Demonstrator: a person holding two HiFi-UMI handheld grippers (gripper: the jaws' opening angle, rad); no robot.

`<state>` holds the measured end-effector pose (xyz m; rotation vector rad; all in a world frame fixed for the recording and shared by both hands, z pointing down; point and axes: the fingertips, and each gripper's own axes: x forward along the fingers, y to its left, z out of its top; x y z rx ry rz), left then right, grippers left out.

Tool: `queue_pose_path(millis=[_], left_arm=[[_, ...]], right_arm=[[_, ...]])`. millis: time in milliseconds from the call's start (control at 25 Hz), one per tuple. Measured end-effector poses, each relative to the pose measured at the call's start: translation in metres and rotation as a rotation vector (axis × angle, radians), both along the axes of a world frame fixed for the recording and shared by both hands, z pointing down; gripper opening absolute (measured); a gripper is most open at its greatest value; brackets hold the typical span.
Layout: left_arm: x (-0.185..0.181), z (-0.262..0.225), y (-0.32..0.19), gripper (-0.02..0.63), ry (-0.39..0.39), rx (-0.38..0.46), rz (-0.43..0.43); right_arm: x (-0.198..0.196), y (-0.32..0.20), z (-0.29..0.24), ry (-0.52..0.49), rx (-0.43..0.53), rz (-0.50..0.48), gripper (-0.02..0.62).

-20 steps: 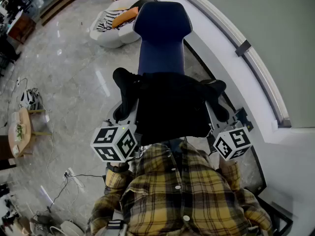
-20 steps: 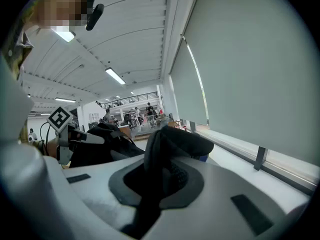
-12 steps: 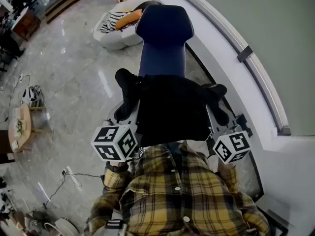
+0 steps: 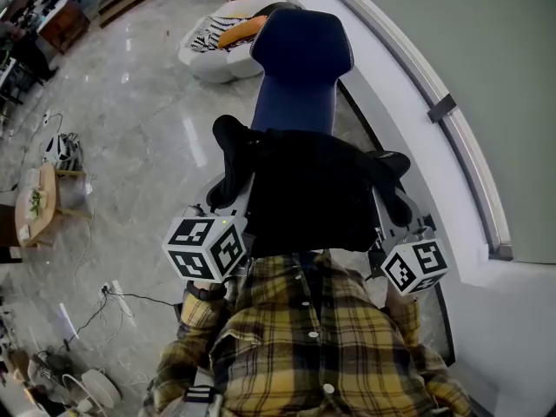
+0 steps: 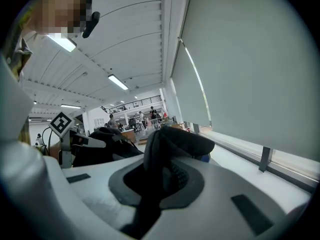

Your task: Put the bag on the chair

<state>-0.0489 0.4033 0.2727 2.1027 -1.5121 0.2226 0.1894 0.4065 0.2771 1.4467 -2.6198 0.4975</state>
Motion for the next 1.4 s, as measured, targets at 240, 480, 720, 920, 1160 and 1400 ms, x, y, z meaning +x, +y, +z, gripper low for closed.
queue_pose_path(millis=[240,480,720,920,1160,1400], left_arm=[[-0.011,0.003,-0.009,0.092,-0.007,-0.015,-0.029],[-0.025,0.013,-0.052,0.092,-0.006,-0.033,-0.018],[-0.053,0.016,-0.128,0.092,-0.019,-0.042,0.017],[-0.074,0.016,-0.197,0.092,-0.021,-0.041,0.064],[-0.095,0.021,-0.261,0.092,-0.017,-0.057,0.112],[-0.106,0.029,-0.307,0.092,-0.017,-0.073,0.173]], right_arm=[[-0.012,-0.01,0.004,-0.014,-0.022,-0.027,0.035],[-0.027,-0.051,0.011,-0.018,-0.057,-0.021,0.035],[-0.057,-0.12,0.013,-0.019,-0.07,0.013,0.035],[-0.078,-0.181,0.013,-0.018,-0.072,0.054,0.035],[-0.099,-0.235,0.015,-0.008,-0.085,0.1,0.035],[-0.113,-0.268,0.02,-0.005,-0.101,0.166,0.035]])
